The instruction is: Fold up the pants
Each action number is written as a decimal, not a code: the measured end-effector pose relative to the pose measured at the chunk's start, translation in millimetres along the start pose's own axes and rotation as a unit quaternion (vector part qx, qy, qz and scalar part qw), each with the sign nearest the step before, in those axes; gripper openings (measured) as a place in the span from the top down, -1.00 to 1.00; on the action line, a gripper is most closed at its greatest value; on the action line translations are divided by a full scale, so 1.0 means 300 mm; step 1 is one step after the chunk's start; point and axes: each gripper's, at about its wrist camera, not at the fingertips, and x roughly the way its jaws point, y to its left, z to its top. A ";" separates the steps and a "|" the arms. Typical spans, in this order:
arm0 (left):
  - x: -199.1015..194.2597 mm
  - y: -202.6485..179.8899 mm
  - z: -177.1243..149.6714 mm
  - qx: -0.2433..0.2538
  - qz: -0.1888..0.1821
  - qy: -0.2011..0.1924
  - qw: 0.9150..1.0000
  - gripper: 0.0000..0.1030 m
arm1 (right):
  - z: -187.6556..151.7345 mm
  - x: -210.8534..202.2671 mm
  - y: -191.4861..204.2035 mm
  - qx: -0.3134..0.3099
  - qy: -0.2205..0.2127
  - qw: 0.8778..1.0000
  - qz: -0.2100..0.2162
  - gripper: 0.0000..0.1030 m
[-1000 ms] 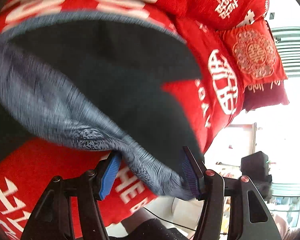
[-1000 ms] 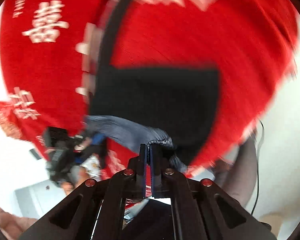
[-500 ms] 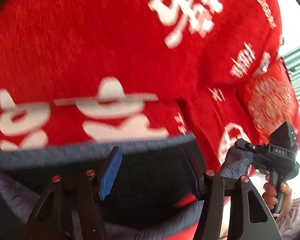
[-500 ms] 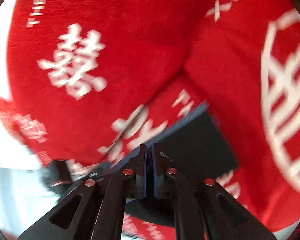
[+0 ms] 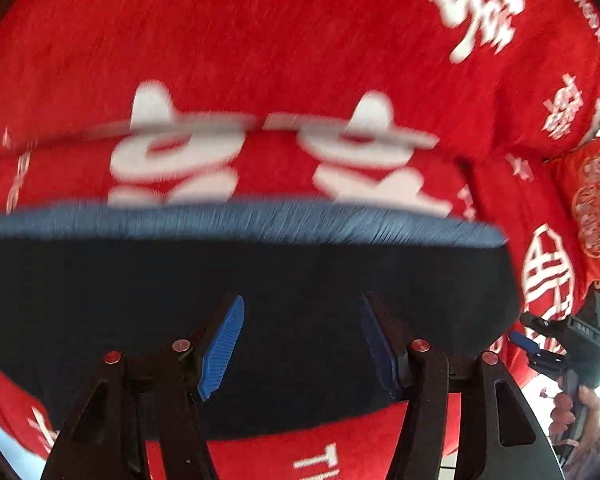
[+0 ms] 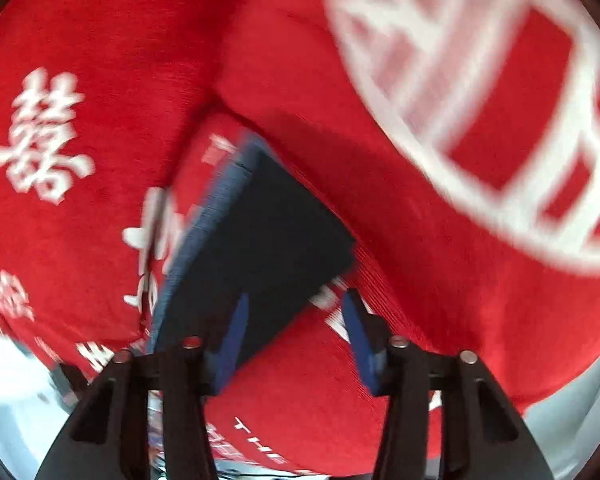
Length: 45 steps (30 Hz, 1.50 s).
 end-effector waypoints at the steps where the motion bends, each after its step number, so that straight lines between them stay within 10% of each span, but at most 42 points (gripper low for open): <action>1: 0.012 0.010 -0.022 -0.005 0.005 0.006 1.000 -0.18 | 0.008 0.036 -0.035 0.022 0.000 1.000 0.016 0.48; 2: 0.025 0.015 -0.033 -0.008 0.010 0.011 1.000 -0.18 | 0.018 0.052 -0.041 0.026 -0.002 0.999 0.025 0.82; 7: 0.058 0.005 -0.054 0.001 0.031 0.008 0.999 -0.18 | 0.071 -0.008 0.095 -0.051 -0.034 0.997 0.055 0.86; 12: 0.103 0.030 -0.067 -0.013 0.051 0.034 0.998 -0.18 | 0.098 0.101 0.073 -0.079 0.022 0.995 -0.062 0.78; 16: 0.034 0.033 -0.054 -0.005 0.050 0.011 0.999 -0.18 | 0.081 0.009 0.086 -0.088 -0.021 0.991 -0.095 0.47; 21: 0.048 0.001 0.020 0.014 0.057 -0.002 0.998 -0.18 | 0.040 -0.060 0.266 -0.202 -0.044 0.975 -0.076 0.47; 28: 0.197 -0.055 0.123 0.015 0.088 -0.023 0.996 -0.24 | -0.010 0.304 0.507 -0.346 0.039 0.933 -0.090 0.47; 31: 0.199 0.007 0.151 0.012 0.089 -0.027 0.996 -0.24 | 0.009 0.334 0.488 -0.373 -0.001 0.919 -0.126 0.55; 35: 0.142 0.128 0.147 0.010 0.133 -0.020 0.991 -0.24 | 0.109 0.253 0.415 -0.320 -0.023 0.928 -0.190 0.40; 38: 0.073 0.246 0.104 -0.017 0.136 -0.010 0.990 -0.24 | 0.111 0.172 0.392 -0.302 -0.008 0.939 -0.163 -0.01; 45: -0.072 0.460 -0.027 -0.043 0.124 -0.009 0.991 -0.24 | -0.144 0.194 0.475 -0.329 0.059 0.935 -0.116 -0.06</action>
